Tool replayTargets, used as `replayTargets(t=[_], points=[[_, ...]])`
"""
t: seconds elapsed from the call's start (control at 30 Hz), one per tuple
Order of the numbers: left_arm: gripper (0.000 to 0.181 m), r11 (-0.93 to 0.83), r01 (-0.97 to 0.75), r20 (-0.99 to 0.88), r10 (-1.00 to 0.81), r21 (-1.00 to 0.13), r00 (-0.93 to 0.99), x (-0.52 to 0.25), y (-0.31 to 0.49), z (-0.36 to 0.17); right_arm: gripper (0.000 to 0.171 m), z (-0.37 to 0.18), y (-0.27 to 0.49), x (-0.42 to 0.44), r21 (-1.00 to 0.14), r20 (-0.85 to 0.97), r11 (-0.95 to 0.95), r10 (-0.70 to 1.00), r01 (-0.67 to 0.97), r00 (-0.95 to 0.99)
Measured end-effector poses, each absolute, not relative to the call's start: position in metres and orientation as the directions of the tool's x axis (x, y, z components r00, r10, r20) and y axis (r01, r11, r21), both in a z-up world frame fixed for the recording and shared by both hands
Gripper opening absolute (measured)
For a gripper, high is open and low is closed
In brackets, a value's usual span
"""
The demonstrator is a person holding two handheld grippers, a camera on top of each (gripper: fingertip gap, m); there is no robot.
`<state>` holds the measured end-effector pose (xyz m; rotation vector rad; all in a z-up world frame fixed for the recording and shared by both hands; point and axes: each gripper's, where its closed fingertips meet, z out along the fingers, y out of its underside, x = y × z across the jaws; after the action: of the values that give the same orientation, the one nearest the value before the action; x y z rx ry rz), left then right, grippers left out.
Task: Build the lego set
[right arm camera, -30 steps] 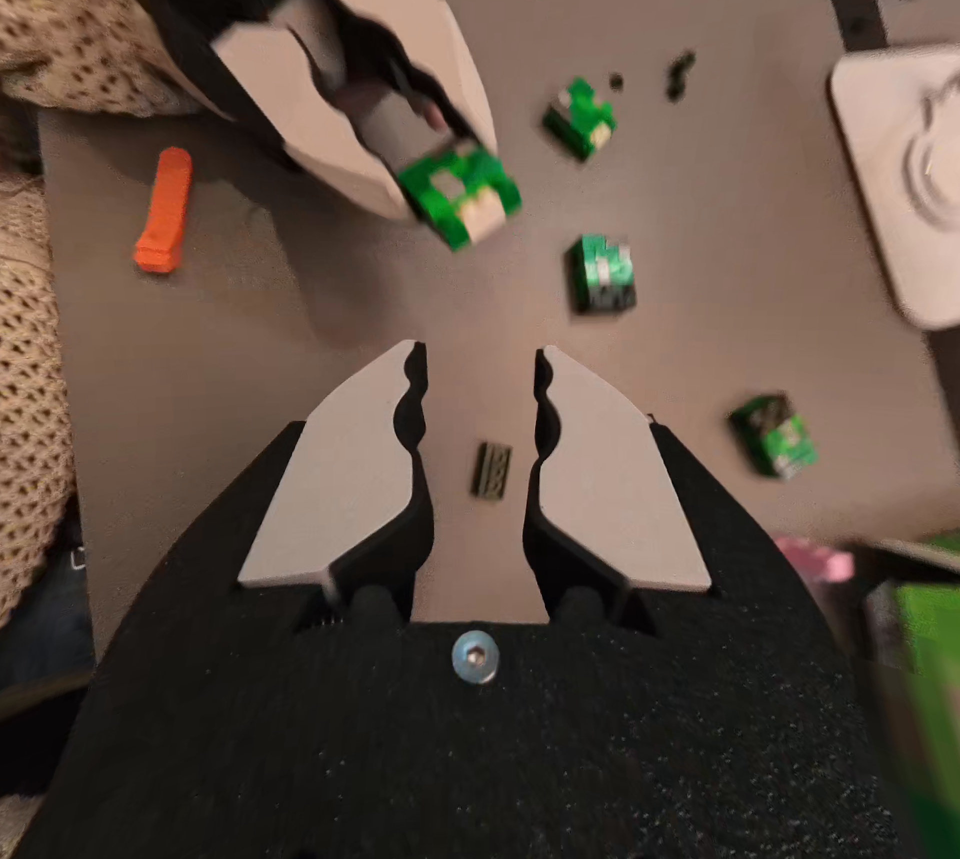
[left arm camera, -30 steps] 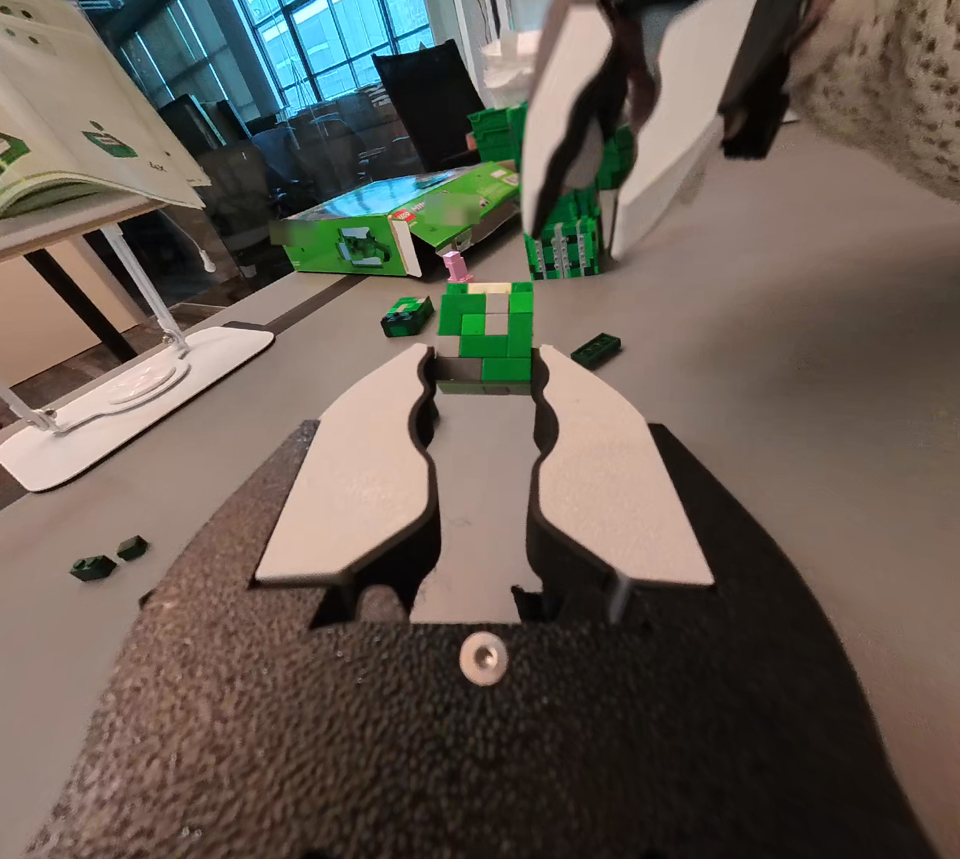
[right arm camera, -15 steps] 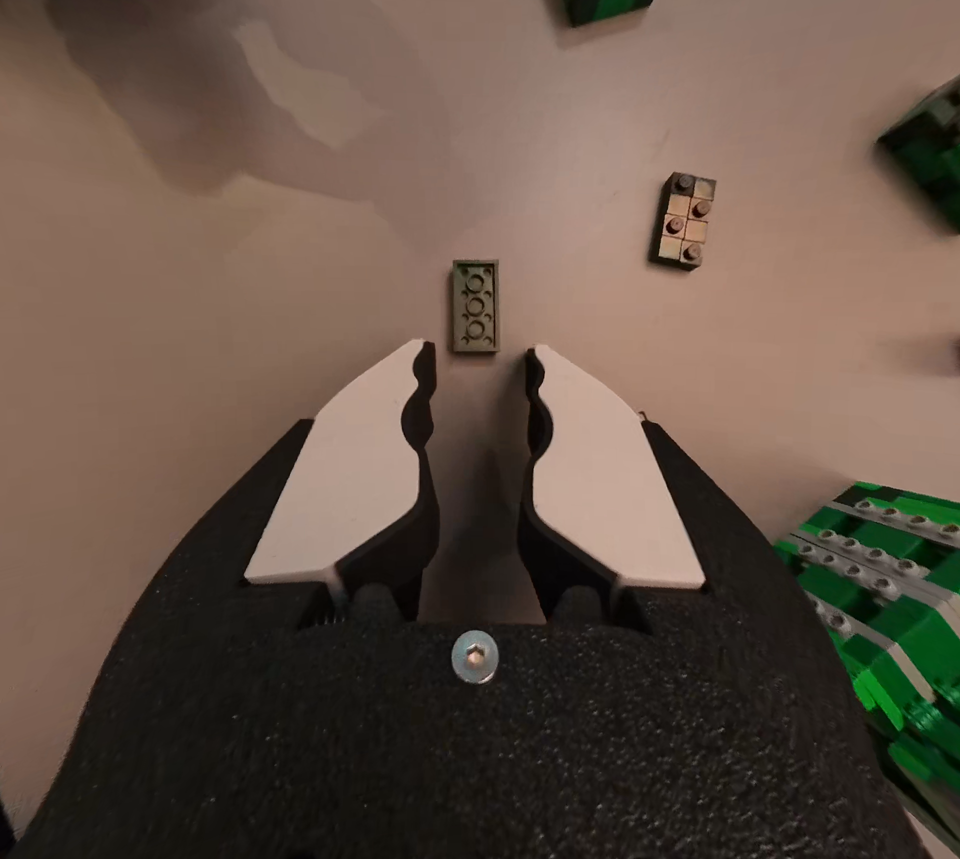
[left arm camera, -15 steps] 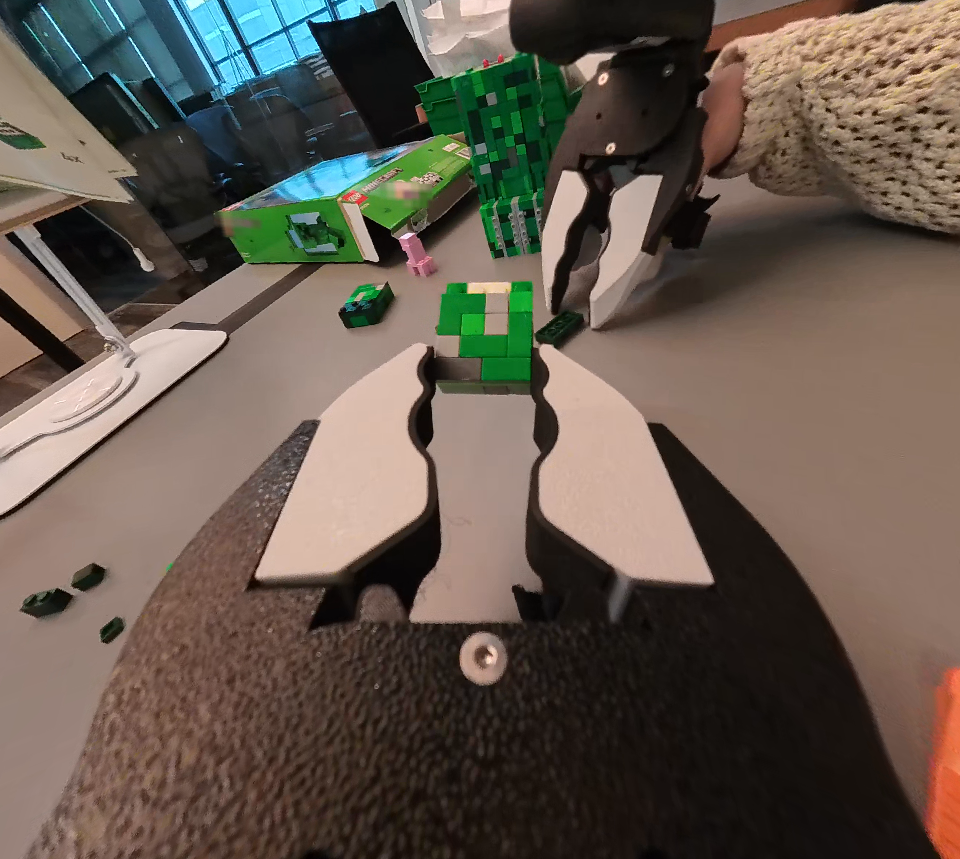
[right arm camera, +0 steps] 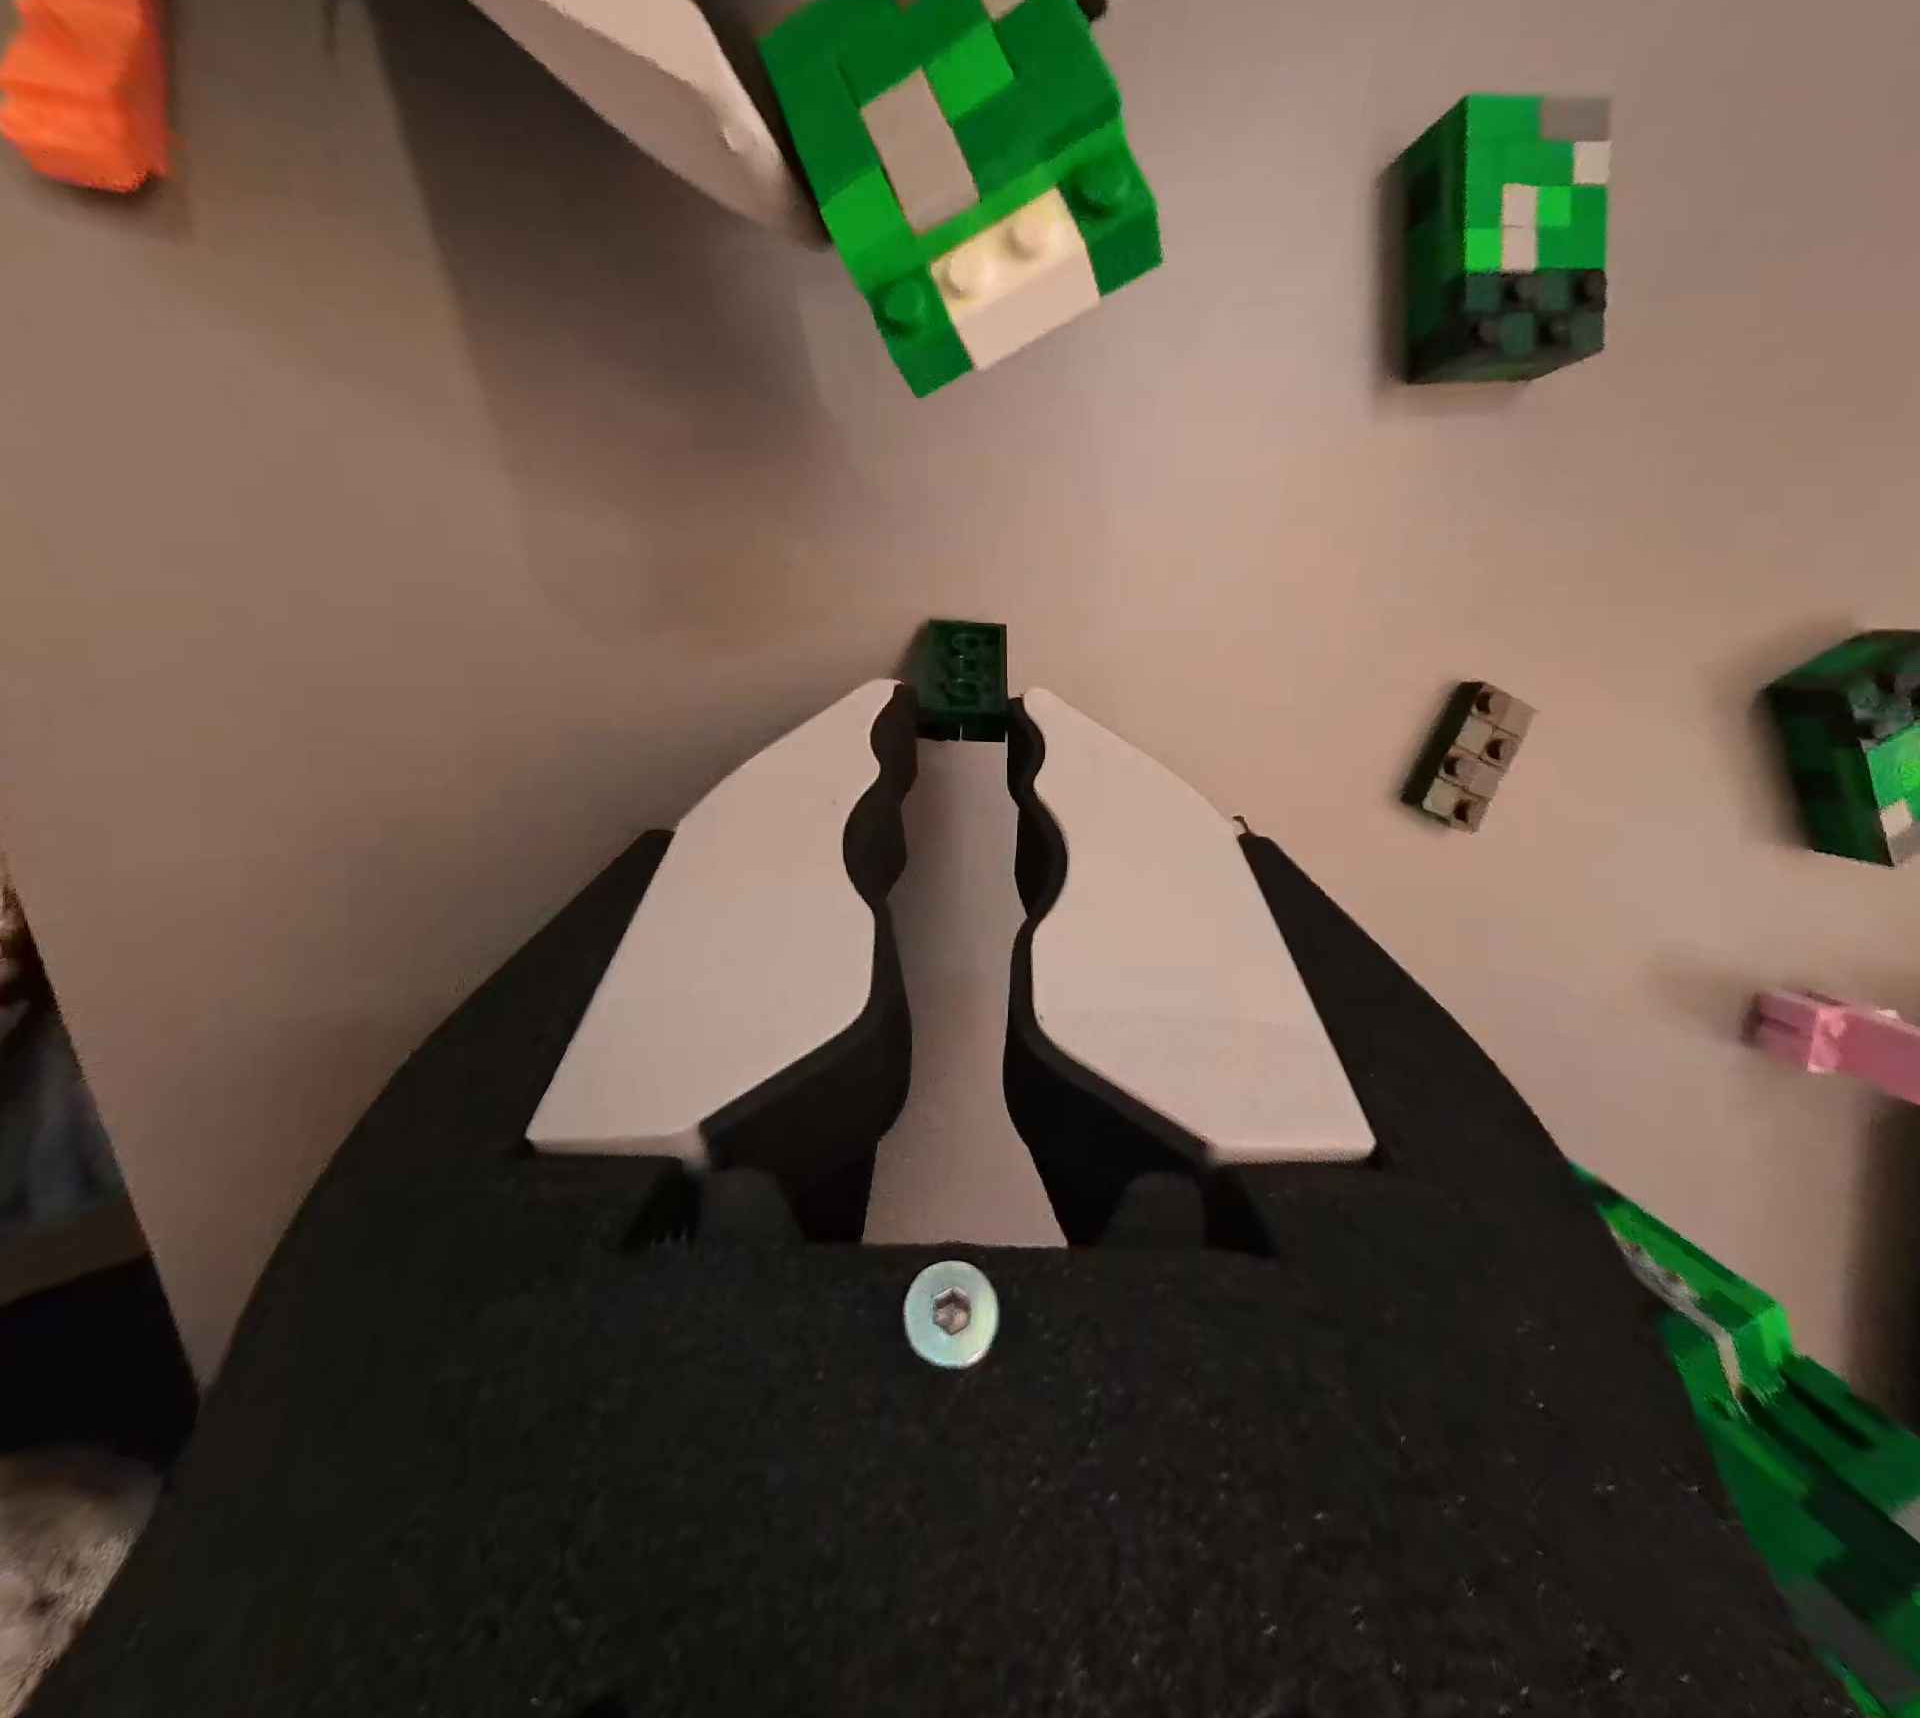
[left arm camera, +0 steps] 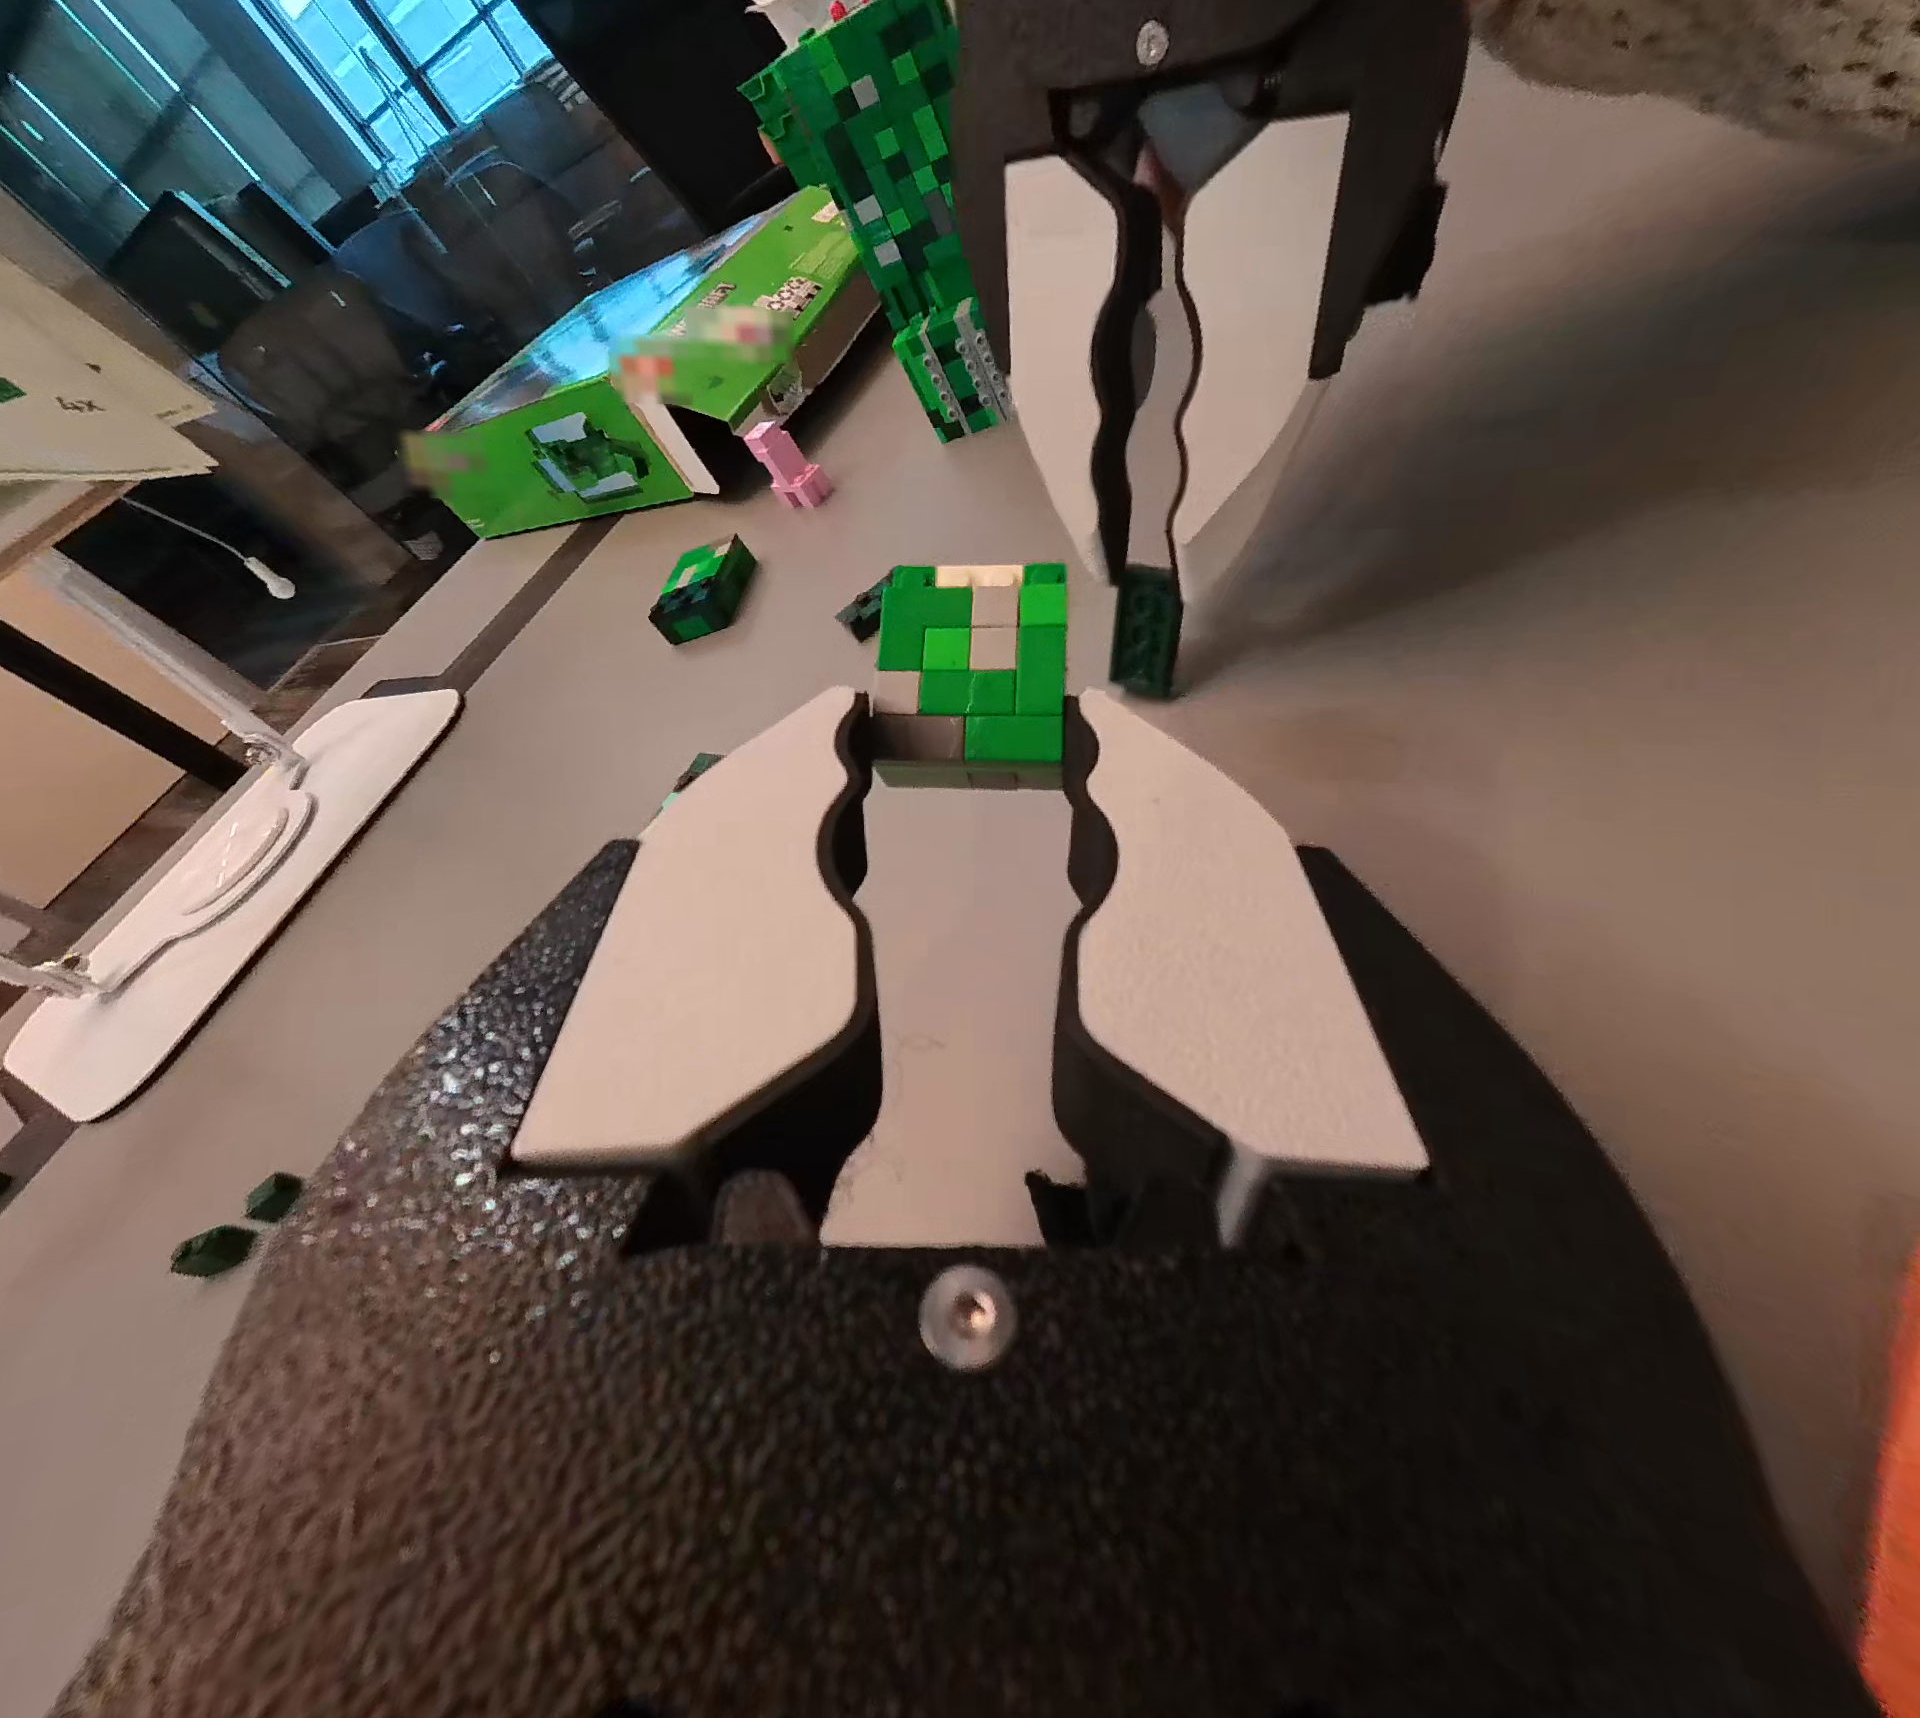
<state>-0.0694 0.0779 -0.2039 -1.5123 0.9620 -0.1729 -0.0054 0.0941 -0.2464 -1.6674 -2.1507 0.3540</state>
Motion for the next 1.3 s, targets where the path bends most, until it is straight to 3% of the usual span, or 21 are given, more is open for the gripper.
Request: replayTargets(t=[0.27,0.43,0.67,0.73,1.0,1.1,1.2,1.3], points=[[0.035,0.098,-0.452,-0.413,-0.609,-0.886,0.677,-0.080,0.084,-0.202,0.016,-0.237,0.099,0.047,0.056,0.045,0.159,0.986,0.986,-0.161],[0.035,0.092,-0.450,-0.407,-0.610,-0.888,0.680,-0.081,0.084,-0.203,0.016,-0.246,0.087,0.037,0.127,-0.080,0.201,0.978,0.971,-0.192],[0.035,0.084,-0.448,-0.400,-0.615,-0.890,0.679,-0.081,0.084,-0.205,0.017,-0.254,0.088,0.006,0.005,-0.037,0.233,0.972,0.972,-0.233],[0.035,0.086,-0.451,-0.403,-0.614,-0.889,0.679,-0.081,0.084,-0.205,0.025,-0.256,0.091,0.006,-0.044,-0.011,0.232,0.973,0.972,-0.233],[0.035,0.095,-0.447,-0.407,-0.609,-0.890,0.681,-0.081,0.084,-0.203,0.036,-0.235,0.094,0.003,-0.590,0.018,0.069,0.997,0.805,-0.072],[0.035,0.104,-0.460,-0.423,-0.604,-0.882,0.675,-0.080,0.084,-0.203,0.035,-0.222,0.092,0.000,-0.743,-0.106,-0.111,0.993,0.660,0.048],[0.035,0.099,-0.466,-0.425,-0.603,-0.879,0.675,-0.081,0.084,-0.205,0.036,-0.226,0.099,0.010,-0.770,-0.059,-0.108,0.993,0.629,0.099],[0.035,0.098,-0.455,-0.416,-0.607,-0.885,0.678,-0.081,0.084,-0.204,0.037,-0.248,0.098,0.024,-0.687,0.063,0.008,0.997,0.726,0.049]])
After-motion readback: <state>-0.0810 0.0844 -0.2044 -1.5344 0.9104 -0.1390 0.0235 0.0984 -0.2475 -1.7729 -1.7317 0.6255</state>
